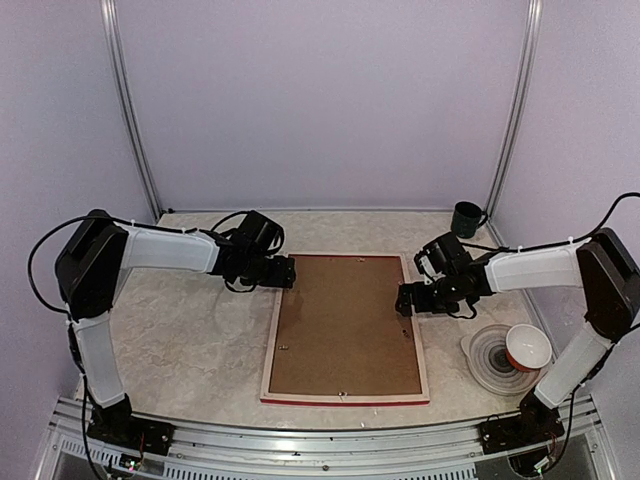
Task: Put the photo into the frame
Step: Press the fastener onto the backboard.
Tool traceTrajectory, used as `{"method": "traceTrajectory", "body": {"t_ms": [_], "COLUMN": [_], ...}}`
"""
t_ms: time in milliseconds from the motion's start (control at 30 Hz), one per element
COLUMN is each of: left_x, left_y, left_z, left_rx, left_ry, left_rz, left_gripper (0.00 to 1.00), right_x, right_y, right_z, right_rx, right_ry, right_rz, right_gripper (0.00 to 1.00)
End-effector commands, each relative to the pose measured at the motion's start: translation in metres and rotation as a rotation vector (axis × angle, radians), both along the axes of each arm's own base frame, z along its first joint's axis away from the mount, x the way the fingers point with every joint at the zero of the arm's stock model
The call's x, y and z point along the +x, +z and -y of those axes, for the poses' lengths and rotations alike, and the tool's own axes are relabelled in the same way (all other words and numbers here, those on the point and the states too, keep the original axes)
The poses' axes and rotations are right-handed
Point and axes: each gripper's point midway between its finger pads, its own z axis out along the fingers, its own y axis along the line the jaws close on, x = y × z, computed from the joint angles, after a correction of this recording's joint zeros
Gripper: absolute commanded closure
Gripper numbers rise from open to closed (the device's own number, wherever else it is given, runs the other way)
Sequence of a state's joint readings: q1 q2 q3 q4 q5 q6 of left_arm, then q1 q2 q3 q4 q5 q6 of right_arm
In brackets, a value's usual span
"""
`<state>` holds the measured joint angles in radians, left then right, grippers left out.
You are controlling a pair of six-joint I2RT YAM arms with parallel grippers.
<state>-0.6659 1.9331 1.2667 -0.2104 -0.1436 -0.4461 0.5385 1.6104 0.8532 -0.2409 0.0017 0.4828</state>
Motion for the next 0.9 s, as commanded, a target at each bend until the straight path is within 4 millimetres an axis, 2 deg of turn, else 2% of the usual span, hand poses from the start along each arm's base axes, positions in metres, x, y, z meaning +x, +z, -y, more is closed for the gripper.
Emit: {"method": "traceTrajectory", "body": {"t_ms": [0,233,400,500,667,867], "left_x": [-0.017,-0.084,-0.134,-0.155,-0.168,-0.17], "left_y": [0.022,0.014,-0.006,-0.008,-0.009,-0.029], "left_z": [0.01,0.013,-0.005,-0.013,-0.02,-0.021], "left_rx": [-0.029,0.046,0.081,0.049,0.047,0.097], "left_ry": [-0.031,-0.138,-0.174,-0.195,-0.226,-0.25], "left_rz": [0.045,0.002,-0.063,-0.087,-0.088,-0.119], "left_gripper": [0.03,0.01,0.01,0.01,0.03,0.12], "right_x": [0.007,0.011,0.014,0.016,0.018,0.016], "right_y": [0.015,0.024,0.028,0.026,0.022,0.019], "right_z": [0.012,0.011,0.01,0.01,0.008,0.01], "right_rx": [-0.025,-0.014,-0.014,-0.018,-0.013,-0.013], "right_ry": [-0.01,-0.001,0.007,0.009,0.012,0.008], "right_rz": [0.027,0.042,0.055,0.052,0.049,0.044], "right_gripper": [0.01,0.01,0.01,0.01,0.01,0.01]}}
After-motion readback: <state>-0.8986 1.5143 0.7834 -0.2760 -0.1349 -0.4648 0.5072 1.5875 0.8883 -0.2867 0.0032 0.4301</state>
